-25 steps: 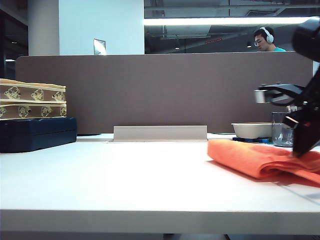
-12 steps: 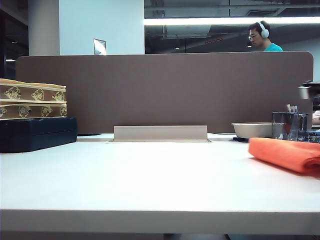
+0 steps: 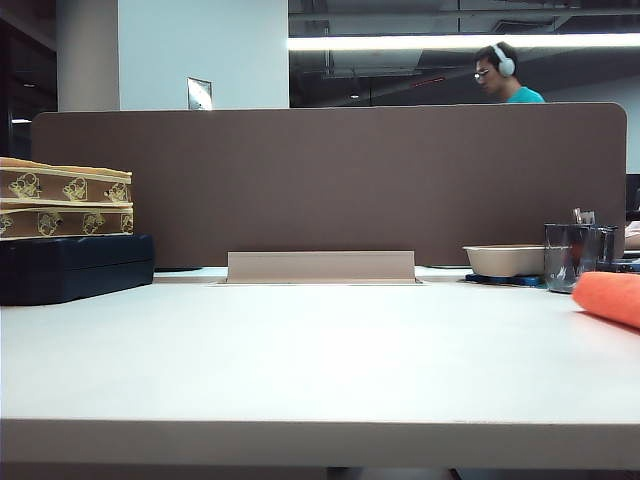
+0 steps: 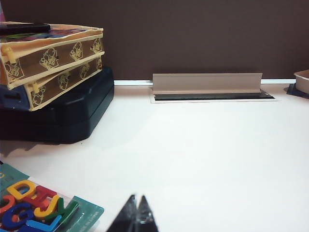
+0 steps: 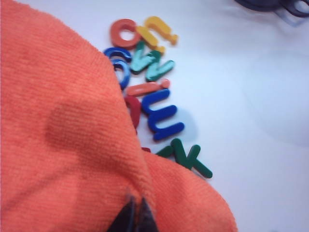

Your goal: Use an orange cloth to wipe the letter magnets on the table away for a distance.

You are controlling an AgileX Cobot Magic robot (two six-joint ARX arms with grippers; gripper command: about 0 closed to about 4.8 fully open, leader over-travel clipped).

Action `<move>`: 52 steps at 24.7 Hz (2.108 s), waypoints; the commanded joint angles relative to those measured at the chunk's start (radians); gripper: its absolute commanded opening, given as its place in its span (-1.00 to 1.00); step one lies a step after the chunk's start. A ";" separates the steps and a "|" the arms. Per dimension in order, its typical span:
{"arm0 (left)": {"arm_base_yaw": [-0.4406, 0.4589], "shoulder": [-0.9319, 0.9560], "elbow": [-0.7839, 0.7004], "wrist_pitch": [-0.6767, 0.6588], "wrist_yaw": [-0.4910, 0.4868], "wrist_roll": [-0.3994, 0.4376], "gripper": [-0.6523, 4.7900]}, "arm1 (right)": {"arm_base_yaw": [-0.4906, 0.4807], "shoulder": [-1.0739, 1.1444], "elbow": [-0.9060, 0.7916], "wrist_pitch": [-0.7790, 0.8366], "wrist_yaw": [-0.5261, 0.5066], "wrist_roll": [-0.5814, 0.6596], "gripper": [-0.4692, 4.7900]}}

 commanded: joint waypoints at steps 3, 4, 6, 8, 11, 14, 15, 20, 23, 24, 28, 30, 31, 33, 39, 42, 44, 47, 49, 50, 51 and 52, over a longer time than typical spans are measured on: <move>0.000 0.000 0.005 0.003 0.007 0.002 -0.78 | -0.031 -0.003 0.001 0.048 -0.005 0.059 -0.83; 0.000 0.000 0.005 0.003 0.007 0.002 -0.78 | -0.031 -0.004 0.002 0.055 -0.005 0.066 -0.83; 0.000 0.000 0.005 0.003 0.007 0.002 -0.78 | -0.017 -0.013 0.002 0.061 -0.033 0.084 -0.83; 0.000 0.000 0.005 0.003 0.007 0.002 -0.78 | 0.000 -0.026 0.002 0.066 -0.036 0.084 -0.83; 0.000 0.000 0.005 0.004 0.008 0.002 -0.78 | 0.029 -0.060 0.002 0.070 -0.056 0.084 -0.83; 0.000 0.000 0.005 0.004 0.010 0.002 -0.78 | 0.071 -0.143 0.002 0.074 -0.103 0.084 -0.83; 0.000 0.000 0.005 0.004 0.010 0.002 -0.78 | 0.087 -0.184 0.002 0.067 -0.103 0.096 -0.83; 0.000 0.000 0.005 0.004 0.010 0.002 -0.78 | 0.124 -0.394 0.002 0.058 -0.140 0.133 -0.83; -0.001 0.000 0.005 0.003 0.010 0.002 -0.78 | 0.140 -0.493 0.002 0.047 -0.145 0.153 -0.83; 0.000 0.000 0.005 0.004 0.010 0.002 -0.78 | 0.147 -0.510 0.002 0.037 -0.158 0.162 -0.83; -0.001 0.000 0.005 0.007 0.013 0.002 -0.78 | 0.260 -0.515 0.001 -0.010 -0.287 0.185 -0.83; -0.001 0.000 0.005 0.007 0.013 0.002 -0.78 | 0.349 -0.515 0.001 -0.016 -0.302 0.185 -0.83; -0.001 0.000 0.005 0.008 0.013 0.002 -0.78 | 0.386 -0.515 0.001 -0.014 -0.303 0.185 -0.83; -0.001 0.000 0.005 0.010 0.012 0.002 -0.78 | 0.481 -0.515 0.001 -0.006 -0.327 0.185 -0.83; -0.001 0.000 0.005 0.011 0.013 0.002 -0.78 | 0.752 -0.513 0.001 0.013 -0.305 0.183 -0.83; -0.001 0.000 0.005 0.011 0.013 0.002 -0.78 | 0.815 -0.502 0.001 0.018 -0.229 0.171 -0.83; -0.001 0.000 0.005 0.011 0.014 0.002 -0.78 | 0.815 -0.481 0.000 0.015 -0.232 0.172 -0.83; -0.001 0.000 0.005 0.011 0.013 0.002 -0.78 | 0.815 -0.451 -0.001 0.017 -0.234 0.172 -0.83; -0.001 0.000 0.005 0.011 0.013 0.002 -0.78 | 0.815 -0.432 -0.001 0.018 -0.256 0.172 -0.83; -0.001 0.000 0.005 0.011 0.013 0.002 -0.78 | 0.815 -0.427 -0.001 0.018 -0.272 0.172 -0.83; -0.001 0.000 0.005 0.011 0.013 0.002 -0.78 | 0.815 -0.427 -0.001 0.018 -0.275 0.172 -0.82; -0.001 0.000 0.005 0.011 0.013 0.002 -0.78 | 0.815 -0.427 -0.001 0.022 -0.275 0.172 -0.82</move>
